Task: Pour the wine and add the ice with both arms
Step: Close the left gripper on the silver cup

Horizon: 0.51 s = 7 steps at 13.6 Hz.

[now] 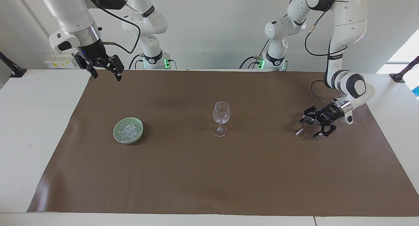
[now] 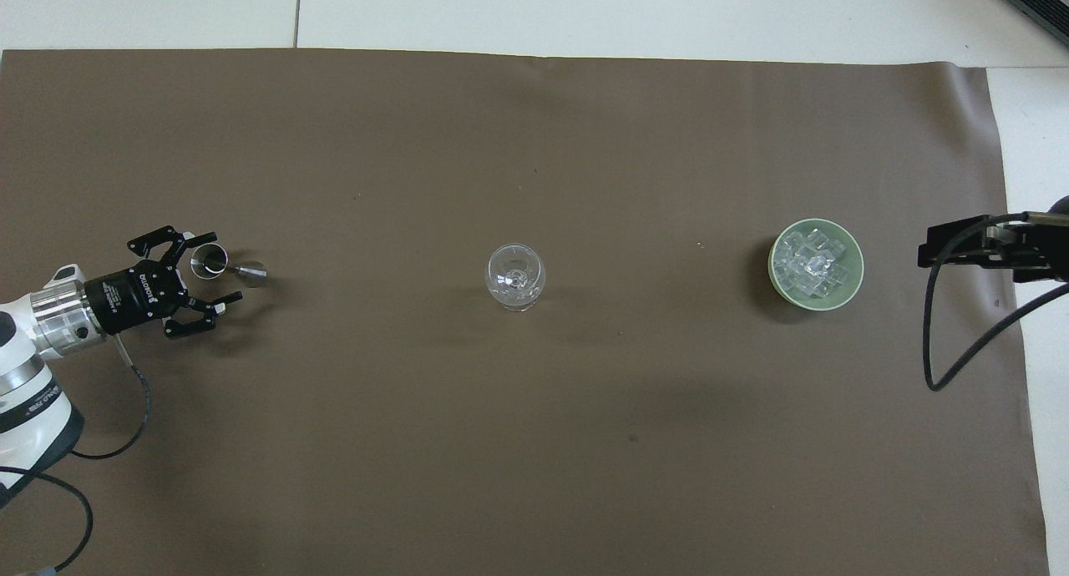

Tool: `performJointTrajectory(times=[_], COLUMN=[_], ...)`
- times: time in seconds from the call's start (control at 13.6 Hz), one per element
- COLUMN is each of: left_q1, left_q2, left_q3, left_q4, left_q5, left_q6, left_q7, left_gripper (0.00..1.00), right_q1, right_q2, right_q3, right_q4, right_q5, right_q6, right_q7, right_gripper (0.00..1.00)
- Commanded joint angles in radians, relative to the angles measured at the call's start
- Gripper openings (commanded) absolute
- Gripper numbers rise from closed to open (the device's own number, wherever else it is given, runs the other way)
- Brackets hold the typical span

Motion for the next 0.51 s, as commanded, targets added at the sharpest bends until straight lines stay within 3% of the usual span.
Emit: performJointTrajectory(times=[0.0,0.44], left_q1=[-0.010,-0.017], left_q2=[-0.015,-0.025], left_q3=[0.007,0.005], left_q4=[-0.050,-0.095], left_q5=[-0.043,-0.157], left_q6=[-0.007,-0.013], left_q7=[0.059,0.057], left_gripper=[1.00,0.98], right_q1=[-0.010,-0.010], right_q2=[-0.016,-0.016], right_q3=[0.008,0.008], right_q4=[-0.015,-0.013], right_q5=[-0.005,-0.005], right_q6=[0.000,0.000], right_q7=[-0.020,-0.020], right_gripper=[1.00,1.00])
